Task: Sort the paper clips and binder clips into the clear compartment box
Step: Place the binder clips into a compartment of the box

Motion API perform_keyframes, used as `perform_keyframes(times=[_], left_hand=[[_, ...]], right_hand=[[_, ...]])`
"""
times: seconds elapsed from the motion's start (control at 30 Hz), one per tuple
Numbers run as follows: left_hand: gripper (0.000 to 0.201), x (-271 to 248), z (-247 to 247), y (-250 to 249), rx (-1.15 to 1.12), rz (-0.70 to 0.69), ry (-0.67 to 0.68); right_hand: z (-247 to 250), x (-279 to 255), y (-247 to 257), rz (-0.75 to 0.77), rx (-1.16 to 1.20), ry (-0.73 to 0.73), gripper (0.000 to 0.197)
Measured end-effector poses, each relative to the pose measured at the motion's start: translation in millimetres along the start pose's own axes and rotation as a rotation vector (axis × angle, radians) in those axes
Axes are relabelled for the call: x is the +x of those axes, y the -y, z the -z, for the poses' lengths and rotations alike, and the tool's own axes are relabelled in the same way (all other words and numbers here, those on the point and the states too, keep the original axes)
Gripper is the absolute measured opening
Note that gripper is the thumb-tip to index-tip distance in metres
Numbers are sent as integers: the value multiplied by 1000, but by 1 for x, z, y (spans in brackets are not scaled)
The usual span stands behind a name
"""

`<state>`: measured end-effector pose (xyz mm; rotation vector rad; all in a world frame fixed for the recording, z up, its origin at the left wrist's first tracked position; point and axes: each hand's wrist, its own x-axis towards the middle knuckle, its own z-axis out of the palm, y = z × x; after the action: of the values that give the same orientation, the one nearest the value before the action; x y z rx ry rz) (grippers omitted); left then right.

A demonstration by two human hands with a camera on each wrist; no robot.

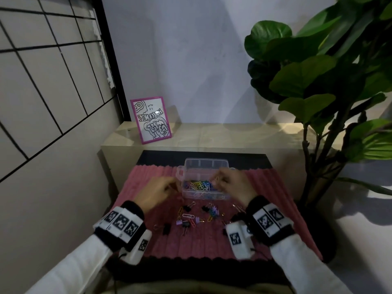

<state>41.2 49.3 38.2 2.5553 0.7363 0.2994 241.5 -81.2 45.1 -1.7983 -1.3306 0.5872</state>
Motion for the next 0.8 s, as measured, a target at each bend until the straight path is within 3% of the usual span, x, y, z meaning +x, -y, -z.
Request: perform_keyframes(times=[0.13,0.43,0.63,0.73,0.8], left_hand=[[23,-11,-12,0,62,-53,187],[41,3,-25,-7,118,-35,266],[41,5,-31,-10,114,24,336],[39,5,-34,-12,171,33,346],[34,8,-36,-12,212,33,351]], right_hand=[[3,30,15,77,-122,-85,12],[-9,38,-5,127,-310,-105,15],[-6,34,-11,97,-429,14,31],[-13,12,-1,207,-387,-3,24],[-20,-8,7,209,-375,106,20]])
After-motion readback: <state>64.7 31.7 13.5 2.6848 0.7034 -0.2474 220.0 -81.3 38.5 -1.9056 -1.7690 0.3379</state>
